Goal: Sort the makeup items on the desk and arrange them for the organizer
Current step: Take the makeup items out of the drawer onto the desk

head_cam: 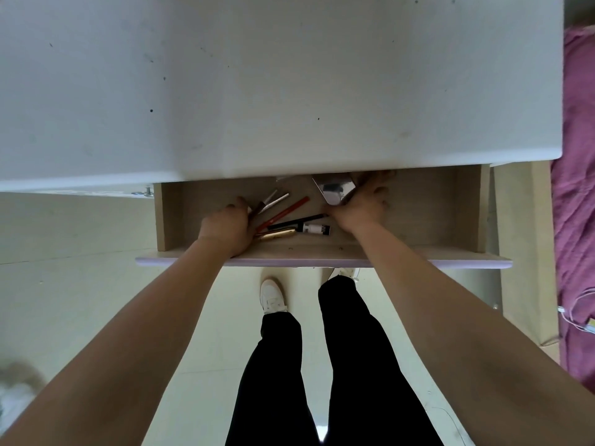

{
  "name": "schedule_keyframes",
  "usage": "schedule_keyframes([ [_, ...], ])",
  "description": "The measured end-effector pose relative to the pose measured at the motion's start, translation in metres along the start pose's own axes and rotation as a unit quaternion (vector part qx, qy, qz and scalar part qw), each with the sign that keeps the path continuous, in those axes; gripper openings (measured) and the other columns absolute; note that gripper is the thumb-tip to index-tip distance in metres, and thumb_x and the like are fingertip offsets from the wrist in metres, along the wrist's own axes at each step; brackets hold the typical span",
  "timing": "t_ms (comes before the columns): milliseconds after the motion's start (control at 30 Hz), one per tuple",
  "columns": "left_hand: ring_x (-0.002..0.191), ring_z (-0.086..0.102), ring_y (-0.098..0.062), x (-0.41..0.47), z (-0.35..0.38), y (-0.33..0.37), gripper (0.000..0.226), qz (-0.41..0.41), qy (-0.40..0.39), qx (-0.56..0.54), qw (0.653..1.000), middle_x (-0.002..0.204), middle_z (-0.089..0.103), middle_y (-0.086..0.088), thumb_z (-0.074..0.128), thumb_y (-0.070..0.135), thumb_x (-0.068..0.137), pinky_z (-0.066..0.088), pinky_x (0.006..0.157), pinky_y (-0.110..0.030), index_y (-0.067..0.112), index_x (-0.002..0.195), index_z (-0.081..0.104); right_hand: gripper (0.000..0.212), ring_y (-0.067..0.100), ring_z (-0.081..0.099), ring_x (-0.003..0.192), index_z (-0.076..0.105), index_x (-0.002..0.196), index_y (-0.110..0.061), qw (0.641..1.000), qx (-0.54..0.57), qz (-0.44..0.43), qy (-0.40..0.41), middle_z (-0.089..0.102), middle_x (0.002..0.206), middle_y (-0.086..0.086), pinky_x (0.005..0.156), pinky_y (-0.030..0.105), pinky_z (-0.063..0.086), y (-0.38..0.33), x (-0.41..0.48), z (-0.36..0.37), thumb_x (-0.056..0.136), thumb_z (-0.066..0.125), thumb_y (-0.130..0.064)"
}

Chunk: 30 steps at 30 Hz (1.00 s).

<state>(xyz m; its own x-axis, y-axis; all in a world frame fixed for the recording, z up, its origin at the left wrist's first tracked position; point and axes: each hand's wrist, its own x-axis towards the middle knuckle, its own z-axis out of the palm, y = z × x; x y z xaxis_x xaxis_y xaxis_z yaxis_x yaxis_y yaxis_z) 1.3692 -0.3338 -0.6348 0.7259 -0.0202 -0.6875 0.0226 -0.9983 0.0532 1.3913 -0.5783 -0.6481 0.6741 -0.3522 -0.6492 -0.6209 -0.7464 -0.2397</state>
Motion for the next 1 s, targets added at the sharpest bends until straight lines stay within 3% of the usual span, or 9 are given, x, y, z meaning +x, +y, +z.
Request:
schedule_keyframes([
  [100, 0.096, 0.063, -0.040, -0.009, -0.008, -0.002, 0.038, 0.010, 0.031, 0.010, 0.999, 0.118, 0.058, -0.016, 0.053, 0.034, 0.097, 0.041, 0.065, -0.038, 0.008, 0.124, 0.042, 0.143, 0.037, 0.047, 0.129, -0.014, 0.154, -0.002, 0.999, 0.035, 0.013, -0.002, 0.040, 0.144, 0.023, 0.102, 0.037, 0.043, 0.001, 0.001, -0.002, 0.065, 0.087, -0.049],
  [167, 0.089, 0.064, -0.039, -0.019, -0.015, -0.004, 0.035, 0.013, 0.046, 0.015, 0.999, 0.111, 0.060, -0.016, 0.052, 0.031, 0.098, 0.039, 0.062, -0.037, 0.008, 0.121, 0.042, 0.131, 0.036, 0.054, 0.122, -0.004, 0.156, -0.004, 0.999, 0.033, 0.002, 0.000, 0.050, 0.136, 0.019, 0.094, 0.038, 0.048, 0.003, -0.001, -0.006, 0.069, 0.086, -0.045],
  [267, 0.074, 0.059, -0.034, -0.038, -0.027, -0.007, 0.028, 0.036, 0.058, 0.004, 0.998, 0.097, 0.066, -0.013, 0.051, 0.030, 0.098, 0.036, 0.059, -0.034, 0.010, 0.115, 0.042, 0.072, 0.038, 0.060, 0.113, 0.038, 0.142, -0.009, 0.998, -0.011, -0.063, -0.028, 0.058, 0.127, 0.020, 0.083, 0.036, 0.048, 0.008, -0.008, -0.016, 0.087, 0.071, -0.041],
  [333, 0.066, 0.052, -0.027, -0.054, -0.034, -0.009, 0.025, 0.074, 0.053, 0.015, 0.996, 0.094, 0.066, -0.010, 0.051, 0.032, 0.098, 0.037, 0.058, -0.033, 0.013, 0.111, 0.042, 0.048, 0.039, 0.060, 0.110, 0.052, 0.128, -0.011, 0.994, -0.011, -0.099, -0.048, 0.060, 0.123, 0.021, 0.081, 0.035, 0.046, 0.016, -0.014, -0.022, 0.094, 0.064, -0.042],
  [533, 0.075, 0.061, -0.038, -0.101, -0.059, -0.008, 0.022, 0.170, 0.124, 0.003, 0.978, 0.092, 0.061, -0.010, 0.054, 0.032, 0.094, 0.044, 0.055, -0.037, 0.012, 0.097, 0.045, 0.043, 0.030, 0.059, 0.083, 0.049, 0.091, -0.017, 0.958, -0.091, -0.262, -0.067, 0.058, 0.086, 0.005, 0.068, 0.035, 0.044, 0.030, -0.044, -0.065, 0.095, 0.050, -0.060],
  [633, 0.068, 0.059, -0.037, -0.115, -0.074, -0.008, 0.027, 0.124, 0.213, -0.049, 0.968, 0.086, 0.060, -0.009, 0.042, 0.039, 0.093, 0.037, 0.051, -0.031, 0.012, 0.094, 0.044, 0.049, 0.022, 0.055, 0.069, 0.042, 0.078, -0.022, 0.942, -0.061, -0.328, -0.047, 0.054, 0.072, -0.003, 0.060, 0.032, 0.035, 0.026, -0.062, -0.084, 0.093, 0.043, -0.068],
  [700, 0.069, 0.057, -0.038, -0.116, -0.084, -0.003, 0.028, 0.041, 0.253, -0.105, 0.961, 0.086, 0.059, -0.010, 0.046, 0.034, 0.098, 0.036, 0.055, -0.034, 0.007, 0.096, 0.048, 0.047, 0.020, 0.054, 0.064, 0.044, 0.079, -0.022, 0.943, 0.003, -0.332, -0.006, 0.054, 0.068, -0.006, 0.059, 0.032, 0.035, 0.016, -0.072, -0.093, 0.094, 0.040, -0.067],
  [867, 0.064, 0.053, -0.030, -0.097, -0.105, -0.010, 0.025, -0.087, 0.273, -0.195, 0.938, 0.076, 0.055, -0.004, 0.042, 0.035, 0.103, 0.038, 0.058, -0.037, 0.013, 0.091, 0.038, 0.034, 0.011, 0.052, 0.062, 0.046, 0.095, -0.019, 0.938, 0.164, -0.302, 0.048, 0.053, 0.068, -0.010, 0.054, 0.026, 0.035, -0.034, -0.077, -0.112, 0.100, 0.046, -0.053],
  [1000, 0.073, 0.057, -0.030, -0.064, -0.124, -0.031, 0.023, -0.140, 0.287, -0.214, 0.923, 0.090, 0.055, -0.008, 0.042, 0.032, 0.104, 0.045, 0.066, -0.040, 0.010, 0.099, 0.043, 0.034, 0.013, 0.053, 0.066, 0.047, 0.101, -0.015, 0.941, 0.171, -0.291, 0.028, 0.052, 0.073, -0.007, 0.055, 0.025, 0.038, -0.077, -0.061, -0.115, 0.102, 0.046, -0.049],
])
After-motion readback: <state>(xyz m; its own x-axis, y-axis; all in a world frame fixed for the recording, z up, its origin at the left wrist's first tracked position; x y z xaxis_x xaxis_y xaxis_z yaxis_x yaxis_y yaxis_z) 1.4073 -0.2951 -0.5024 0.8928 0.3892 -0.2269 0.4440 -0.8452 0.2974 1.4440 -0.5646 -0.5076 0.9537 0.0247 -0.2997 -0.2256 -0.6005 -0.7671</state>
